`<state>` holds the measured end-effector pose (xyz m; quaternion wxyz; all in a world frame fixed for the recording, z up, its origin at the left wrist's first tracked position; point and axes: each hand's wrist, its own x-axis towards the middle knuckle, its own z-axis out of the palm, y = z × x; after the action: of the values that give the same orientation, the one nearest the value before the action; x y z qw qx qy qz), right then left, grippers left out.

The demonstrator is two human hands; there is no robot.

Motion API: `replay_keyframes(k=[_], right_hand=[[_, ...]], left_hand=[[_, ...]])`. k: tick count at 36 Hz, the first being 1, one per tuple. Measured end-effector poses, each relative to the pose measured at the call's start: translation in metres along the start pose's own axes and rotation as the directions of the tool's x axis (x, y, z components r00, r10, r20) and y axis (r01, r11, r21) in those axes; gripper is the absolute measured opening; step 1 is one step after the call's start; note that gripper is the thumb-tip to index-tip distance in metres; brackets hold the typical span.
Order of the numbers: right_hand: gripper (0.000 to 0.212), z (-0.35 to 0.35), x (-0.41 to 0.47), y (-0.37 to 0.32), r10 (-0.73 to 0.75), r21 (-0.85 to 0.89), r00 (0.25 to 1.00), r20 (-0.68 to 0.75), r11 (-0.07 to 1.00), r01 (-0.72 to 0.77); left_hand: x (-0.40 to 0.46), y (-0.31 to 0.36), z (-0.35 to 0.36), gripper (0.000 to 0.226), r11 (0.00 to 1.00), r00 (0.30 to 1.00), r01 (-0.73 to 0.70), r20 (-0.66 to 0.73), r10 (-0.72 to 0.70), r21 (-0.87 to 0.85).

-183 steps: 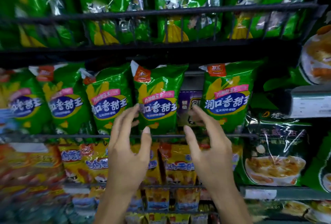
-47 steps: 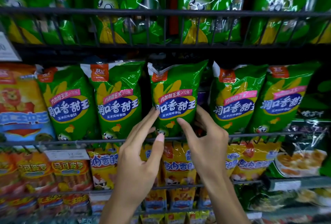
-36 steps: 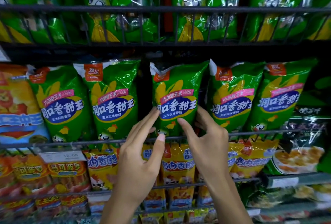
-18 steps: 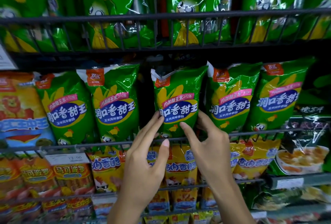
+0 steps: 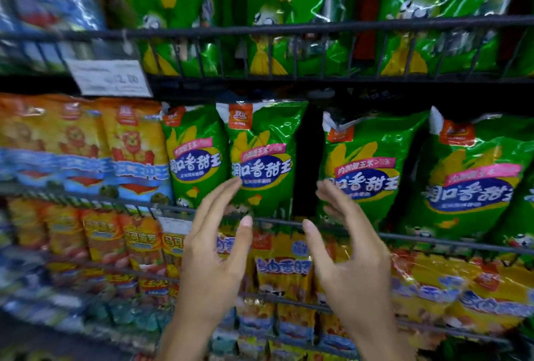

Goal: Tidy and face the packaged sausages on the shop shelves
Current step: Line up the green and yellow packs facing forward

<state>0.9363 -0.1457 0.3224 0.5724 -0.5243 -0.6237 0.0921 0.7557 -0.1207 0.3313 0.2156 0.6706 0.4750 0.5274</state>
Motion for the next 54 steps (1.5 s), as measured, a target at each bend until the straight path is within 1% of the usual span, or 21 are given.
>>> replay_keyframes(k=[2, 4, 10, 14, 16, 18, 22, 29, 32, 36, 40, 48, 51, 54], right_hand=[[0.065, 0.012, 0.003, -0.003, 0.051, -0.043, 0.997, 0.063, 0.998, -0.049], [0.069, 0.022, 0.007, -0.006, 0.086, -0.086, 0.993, 0.075, 0.993, -0.079], [0.077, 0.051, 0.023, -0.009, 0.167, -0.2, 0.986, 0.005, 0.966, -0.163], [0.074, 0.068, 0.029, -0.012, 0.143, -0.278, 0.988, -0.059, 0.948, -0.154], [0.072, 0.073, 0.03, -0.013, 0.138, -0.276, 0.985, -0.1, 0.947, -0.161], [0.069, 0.076, 0.03, -0.014, 0.143, -0.229, 0.981, -0.129, 0.958, -0.17], [0.064, 0.083, 0.029, -0.017, 0.104, -0.195, 0.977, -0.185, 0.971, -0.14], [0.064, 0.079, 0.034, -0.023, 0.049, -0.197, 0.976, -0.211, 0.976, -0.092], [0.066, 0.074, 0.035, -0.024, 0.06, -0.202, 0.977, -0.204, 0.974, -0.102], [0.068, 0.073, 0.028, -0.017, 0.097, -0.261, 0.984, -0.15, 0.956, -0.134], [0.07, 0.073, 0.022, -0.012, 0.109, -0.312, 0.982, -0.157, 0.938, -0.154], [0.071, 0.07, 0.02, -0.015, 0.134, -0.314, 0.98, -0.148, 0.933, -0.175], [0.073, 0.07, 0.015, -0.017, 0.138, -0.277, 0.974, -0.179, 0.943, -0.185], [0.07, 0.074, 0.006, -0.021, 0.098, -0.203, 0.959, -0.266, 0.967, -0.156]], left_hand=[[0.005, -0.006, -0.007, 0.05, 1.0, 0.999, 0.018, 0.029, -0.018, 0.012], [0.011, -0.014, -0.012, 0.054, 0.999, 0.997, 0.033, 0.076, -0.033, 0.004], [0.026, -0.03, -0.027, 0.066, 0.999, 0.96, 0.019, 0.28, -0.009, -0.03], [0.035, -0.032, -0.038, 0.065, 0.997, 0.929, 0.002, 0.37, 0.026, -0.075], [0.037, -0.035, -0.041, 0.065, 0.996, 0.92, -0.022, 0.388, 0.053, -0.085], [0.036, -0.037, -0.042, 0.067, 0.994, 0.911, -0.043, 0.405, 0.078, -0.096], [0.033, -0.036, -0.042, 0.066, 0.989, 0.907, -0.067, 0.404, 0.116, -0.134], [0.034, -0.027, -0.04, 0.06, 0.98, 0.911, -0.081, 0.385, 0.148, -0.184], [0.034, -0.026, -0.037, 0.058, 0.977, 0.915, -0.106, 0.366, 0.17, -0.187], [0.031, -0.03, -0.03, 0.06, 0.982, 0.918, -0.062, 0.376, 0.126, -0.177], [0.027, -0.031, -0.024, 0.061, 0.987, 0.916, -0.075, 0.381, 0.126, -0.144], [0.026, -0.032, -0.024, 0.062, 0.99, 0.918, -0.061, 0.383, 0.107, -0.129], [0.025, -0.034, -0.029, 0.06, 0.989, 0.92, -0.059, 0.377, 0.106, -0.133], [0.025, -0.036, -0.038, 0.056, 0.987, 0.938, -0.069, 0.328, 0.115, -0.147]])
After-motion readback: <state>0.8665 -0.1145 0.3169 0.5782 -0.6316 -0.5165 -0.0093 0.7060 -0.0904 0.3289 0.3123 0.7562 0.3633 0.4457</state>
